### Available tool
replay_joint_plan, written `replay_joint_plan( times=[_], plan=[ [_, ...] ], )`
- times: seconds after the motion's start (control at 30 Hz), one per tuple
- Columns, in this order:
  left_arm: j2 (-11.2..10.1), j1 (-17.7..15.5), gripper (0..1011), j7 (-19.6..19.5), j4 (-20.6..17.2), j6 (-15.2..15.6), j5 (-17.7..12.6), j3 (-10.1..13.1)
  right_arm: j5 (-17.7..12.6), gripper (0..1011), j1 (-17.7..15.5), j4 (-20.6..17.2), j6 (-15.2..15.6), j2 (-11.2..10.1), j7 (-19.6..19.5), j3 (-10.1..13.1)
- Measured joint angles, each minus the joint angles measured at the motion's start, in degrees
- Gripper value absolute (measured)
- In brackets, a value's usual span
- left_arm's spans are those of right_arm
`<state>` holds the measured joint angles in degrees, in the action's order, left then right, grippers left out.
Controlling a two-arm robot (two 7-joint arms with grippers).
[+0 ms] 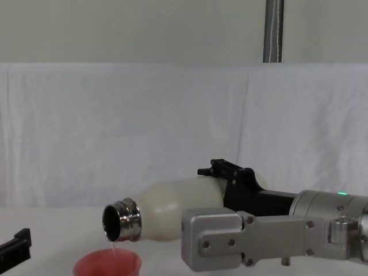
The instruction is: Grasp the thermos with one hand and pour water into the cup lid.
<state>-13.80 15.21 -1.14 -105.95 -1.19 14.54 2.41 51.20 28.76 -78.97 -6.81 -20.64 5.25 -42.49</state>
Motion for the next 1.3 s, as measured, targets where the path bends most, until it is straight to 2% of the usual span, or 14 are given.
replay_joint_plan(
  times=[1.3],
  plan=[
    [0.0,0.0,1001,0.0,0.0,0.0,0.0,0.0,0.3,950,0.1,0.1,-0.1,-0.3,-0.3,-0.1]
  ],
)
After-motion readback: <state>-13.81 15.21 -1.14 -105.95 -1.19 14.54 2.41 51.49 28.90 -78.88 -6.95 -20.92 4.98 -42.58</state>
